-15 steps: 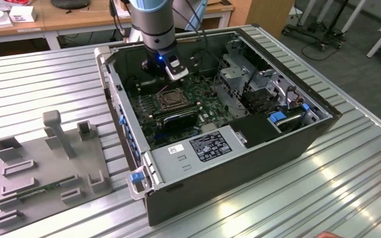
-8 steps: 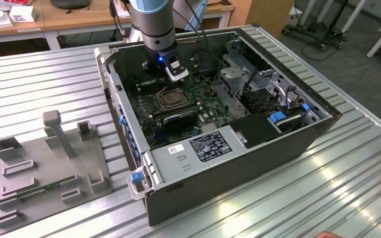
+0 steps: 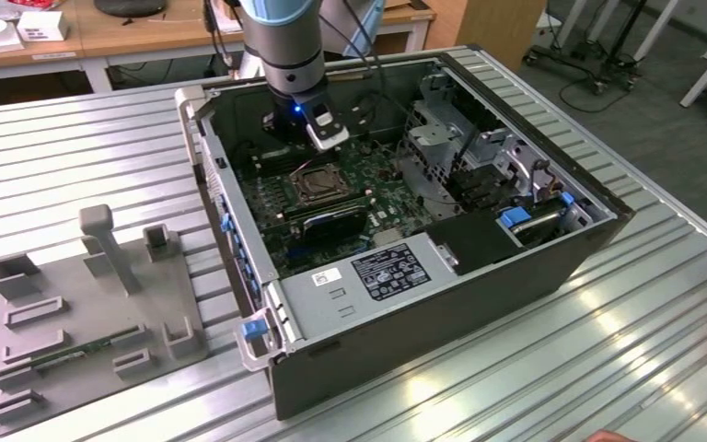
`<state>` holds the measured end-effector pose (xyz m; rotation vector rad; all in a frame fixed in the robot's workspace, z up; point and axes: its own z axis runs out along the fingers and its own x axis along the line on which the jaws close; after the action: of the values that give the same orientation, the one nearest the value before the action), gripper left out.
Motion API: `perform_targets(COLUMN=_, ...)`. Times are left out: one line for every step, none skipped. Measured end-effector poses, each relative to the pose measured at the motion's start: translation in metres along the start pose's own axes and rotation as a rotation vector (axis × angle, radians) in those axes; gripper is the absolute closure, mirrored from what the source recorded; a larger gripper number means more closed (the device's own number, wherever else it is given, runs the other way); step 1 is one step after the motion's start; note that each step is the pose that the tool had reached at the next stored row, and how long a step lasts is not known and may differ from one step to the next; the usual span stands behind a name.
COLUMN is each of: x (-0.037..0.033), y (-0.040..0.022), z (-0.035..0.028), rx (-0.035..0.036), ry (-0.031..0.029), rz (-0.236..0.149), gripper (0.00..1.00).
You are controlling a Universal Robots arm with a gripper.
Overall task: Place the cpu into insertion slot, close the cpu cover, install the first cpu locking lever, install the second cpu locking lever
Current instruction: 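Install the first cpu locking lever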
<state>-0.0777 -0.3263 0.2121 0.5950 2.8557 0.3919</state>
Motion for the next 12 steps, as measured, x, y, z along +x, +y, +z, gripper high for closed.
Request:
perform_targets(x=0.0002, y=0.0005, z=0.0001, rx=0.0001, ry=0.0, rz=0.0, gripper=0.9)
perform_targets(x=0.0004, y=0.0008, z=0.0003, rx=0.0, ry=0.0, rz=0.0, gripper=0.9)
perform_targets(x=0.0004, y=0.0008, z=0.0003, rx=-0.0001, ry=0.0, rz=0.0, gripper=0.9)
perform_targets(x=0.0004, y=0.0008, z=0.0003, rx=0.0, ry=0.0, rz=0.0, gripper=0.9)
perform_targets(x=0.0004, y=0.0008, z=0.0005, rx=0.0, ry=0.0, rz=0.0, gripper=0.9)
perform_targets(x=0.0005, y=0.0007, z=0.0009, rx=-0.0002, ry=-0.0001, rz=0.0, gripper=0.9)
perform_targets(x=0.0005, y=0.0006, z=0.0013, rx=-0.0002, ry=-0.0001, rz=0.0, gripper=0.9)
perform_targets(x=0.0006, y=0.0004, z=0.0018, rx=-0.0001, ry=0.0, rz=0.0, gripper=0.9)
perform_targets(x=0.0007, y=0.0002, z=0.0024, rx=0.0, ry=0.0, rz=0.0, gripper=0.9)
perform_targets(x=0.0008, y=0.0, z=0.0031, rx=0.0, ry=0.0, rz=0.0, gripper=0.9)
perform_targets(x=0.0008, y=-0.0002, z=0.0038, rx=0.0001, ry=0.0, rz=0.0, gripper=0.9)
perform_targets(x=0.0008, y=-0.0003, z=0.0045, rx=0.0, ry=0.0, rz=0.0, gripper=0.9)
